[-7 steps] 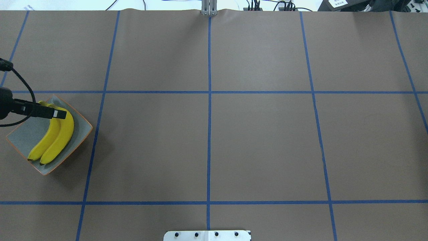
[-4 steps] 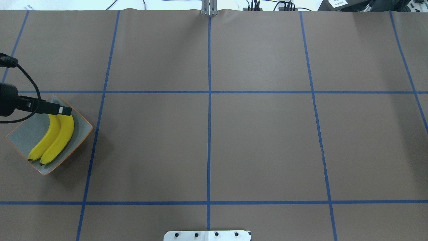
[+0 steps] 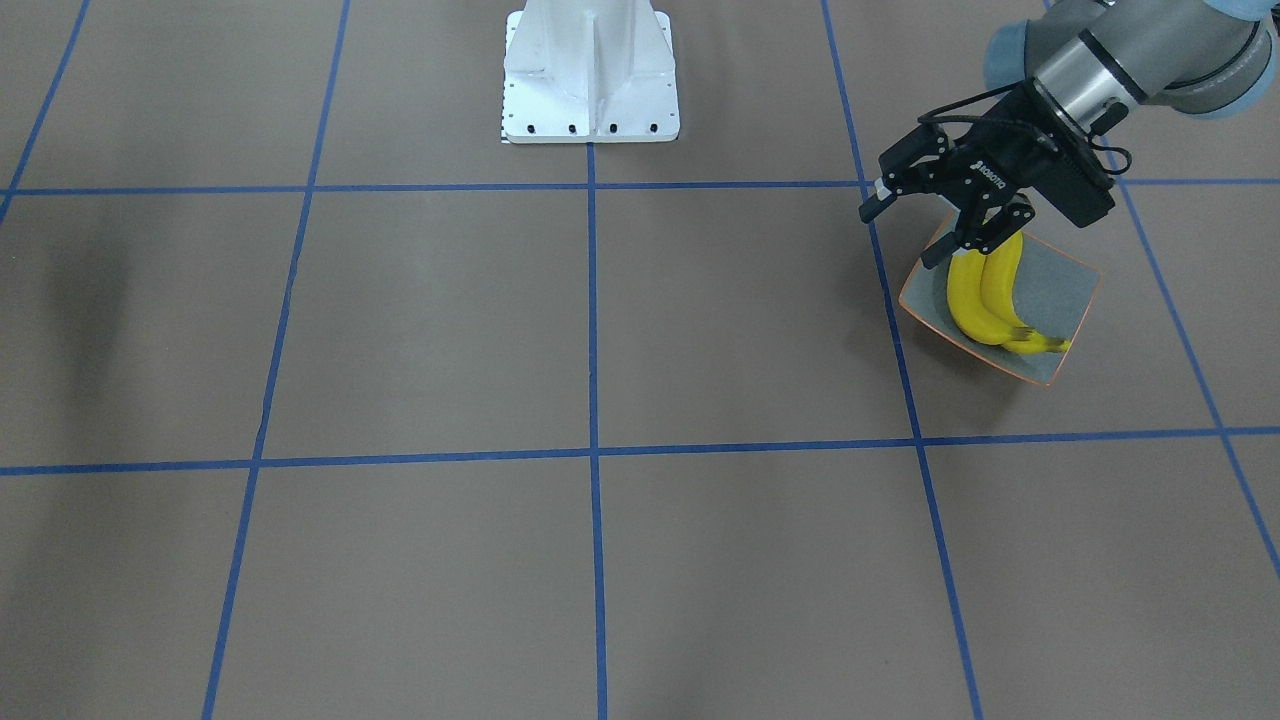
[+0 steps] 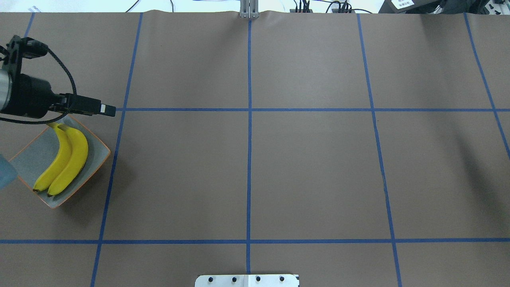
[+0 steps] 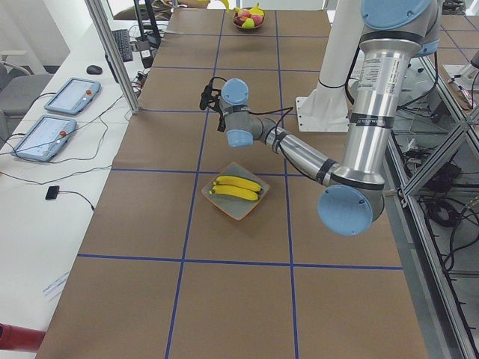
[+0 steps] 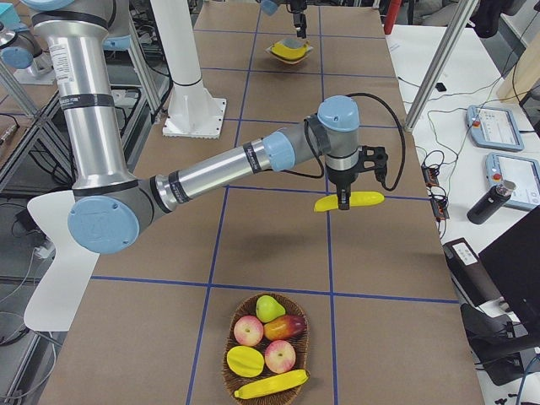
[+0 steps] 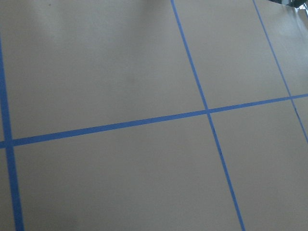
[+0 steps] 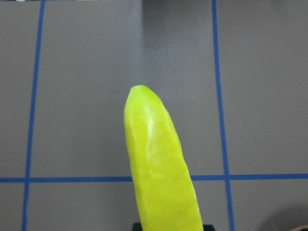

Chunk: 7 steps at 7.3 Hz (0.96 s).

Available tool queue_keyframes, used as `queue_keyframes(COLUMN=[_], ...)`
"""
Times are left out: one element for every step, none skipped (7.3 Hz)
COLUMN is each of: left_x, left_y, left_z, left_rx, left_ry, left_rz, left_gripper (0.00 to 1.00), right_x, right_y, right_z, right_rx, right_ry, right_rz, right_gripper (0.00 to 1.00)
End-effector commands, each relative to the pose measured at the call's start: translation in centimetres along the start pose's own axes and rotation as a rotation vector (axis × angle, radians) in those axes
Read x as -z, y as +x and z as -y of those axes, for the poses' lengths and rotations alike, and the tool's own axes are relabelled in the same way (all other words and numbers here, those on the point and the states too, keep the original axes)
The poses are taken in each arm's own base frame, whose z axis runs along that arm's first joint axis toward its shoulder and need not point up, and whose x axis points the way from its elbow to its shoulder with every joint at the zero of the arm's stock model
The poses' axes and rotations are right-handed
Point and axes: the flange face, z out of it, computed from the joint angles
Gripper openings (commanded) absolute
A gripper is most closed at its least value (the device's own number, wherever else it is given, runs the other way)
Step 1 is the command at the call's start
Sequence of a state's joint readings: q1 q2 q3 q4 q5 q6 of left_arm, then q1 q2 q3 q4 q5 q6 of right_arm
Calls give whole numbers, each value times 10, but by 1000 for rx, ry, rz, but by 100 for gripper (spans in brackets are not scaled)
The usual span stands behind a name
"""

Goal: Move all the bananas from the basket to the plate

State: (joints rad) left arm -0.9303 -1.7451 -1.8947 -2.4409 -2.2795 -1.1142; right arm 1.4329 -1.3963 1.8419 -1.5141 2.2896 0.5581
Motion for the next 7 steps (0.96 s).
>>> queue_keyframes(left_x=[-23, -48, -65, -84, -95, -97, -100], left_y=[40, 79, 110, 129, 152, 167, 183], left_z=[11, 27, 38, 27, 22, 24, 24], left_rx=[-30, -13, 1, 0, -11, -23, -35], left_ry=[-17, -26, 2, 27, 42, 55, 51], left_rz=[-57, -110, -141, -152, -174, -192, -216], left_gripper=[100, 100, 100, 100, 100, 100, 100], right_x=[-12, -13, -16, -19, -24, -26, -26], right_y=[-106, -162, -208, -251, -290, -324, -356], right_z=[3, 0, -7, -19, -34, -48, -69], right_rx=[-153, -209, -245, -299, -338, -339, -292], right_ry=[23, 27, 28, 39, 40, 21, -12], right_rz=[88, 120, 158, 205, 258, 289, 322], right_gripper=[0, 0, 0, 0, 0, 0, 0])
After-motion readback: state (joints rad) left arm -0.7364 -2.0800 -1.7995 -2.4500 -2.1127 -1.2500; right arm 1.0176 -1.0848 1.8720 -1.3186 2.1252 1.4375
